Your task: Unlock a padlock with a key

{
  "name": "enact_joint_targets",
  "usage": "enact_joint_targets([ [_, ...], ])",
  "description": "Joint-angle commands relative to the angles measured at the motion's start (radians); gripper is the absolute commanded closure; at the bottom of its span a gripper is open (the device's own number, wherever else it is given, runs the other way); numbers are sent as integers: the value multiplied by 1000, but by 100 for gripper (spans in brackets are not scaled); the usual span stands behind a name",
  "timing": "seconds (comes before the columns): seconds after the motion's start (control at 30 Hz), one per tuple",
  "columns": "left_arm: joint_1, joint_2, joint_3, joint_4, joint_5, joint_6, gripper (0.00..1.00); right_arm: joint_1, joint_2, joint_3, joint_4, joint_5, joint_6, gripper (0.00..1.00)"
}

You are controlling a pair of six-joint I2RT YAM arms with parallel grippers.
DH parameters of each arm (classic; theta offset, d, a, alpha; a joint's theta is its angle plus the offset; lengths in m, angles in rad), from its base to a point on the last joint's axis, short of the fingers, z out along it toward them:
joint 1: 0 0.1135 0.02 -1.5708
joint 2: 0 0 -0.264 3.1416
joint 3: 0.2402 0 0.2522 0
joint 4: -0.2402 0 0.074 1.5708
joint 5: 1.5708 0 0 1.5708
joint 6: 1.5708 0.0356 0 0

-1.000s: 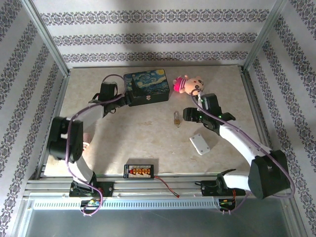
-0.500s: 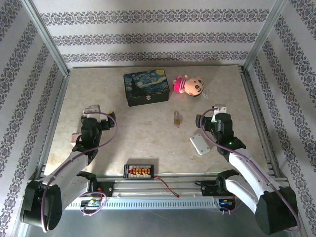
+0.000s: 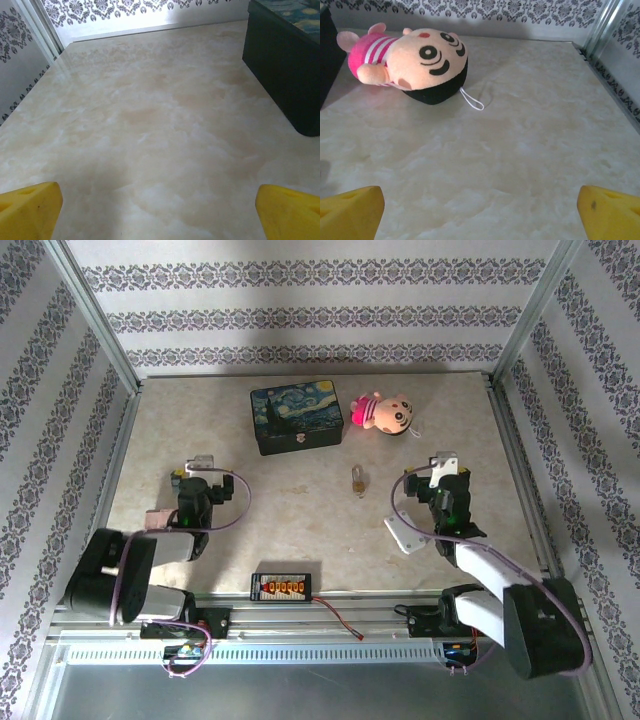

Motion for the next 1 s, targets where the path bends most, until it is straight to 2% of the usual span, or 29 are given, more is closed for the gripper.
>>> enact_joint_targets([
  [0.0, 23, 75, 40, 129, 17, 18, 1, -18, 82, -18, 234, -64, -32, 2],
  [0.1, 42, 123, 47, 155, 51, 8, 1, -28, 162, -12, 303, -91, -45, 2],
  [0.2, 87, 138, 78, 75, 127, -43, 1, -44, 230, -16, 379, -131, -57, 2],
  [0.27, 130, 181, 75, 139, 198, -59, 1, -62, 278, -16, 427, -164, -54, 2],
  [0.3, 141, 156, 85, 68, 215, -76, 1, -74, 300, -13, 445, -179, -44, 2],
  [0.33, 150, 164, 89, 71, 246, -73, 1, -92, 326, -10, 462, -202, -31, 2],
  [0.37, 151, 182, 80, 129, 256, -65, 1, -109, 356, -9, 492, -227, -18, 2],
  [0.43, 151, 166, 90, 76, 254, -70, 1, -134, 418, -2, 551, -256, 10, 2],
  [0.47, 151, 175, 86, 102, 254, -66, 1, -145, 430, 2, 567, -269, 24, 2],
  [0.63, 151, 174, 80, 114, 255, -63, 1, -210, 425, 36, 497, -346, 86, 2],
  [0.83, 151, 175, 93, 89, 331, -35, 1, -212, 426, 59, 458, -483, 40, 2],
  [0.97, 150, 175, 94, 87, 337, -32, 1, -213, 428, 59, 458, -497, 35, 2],
])
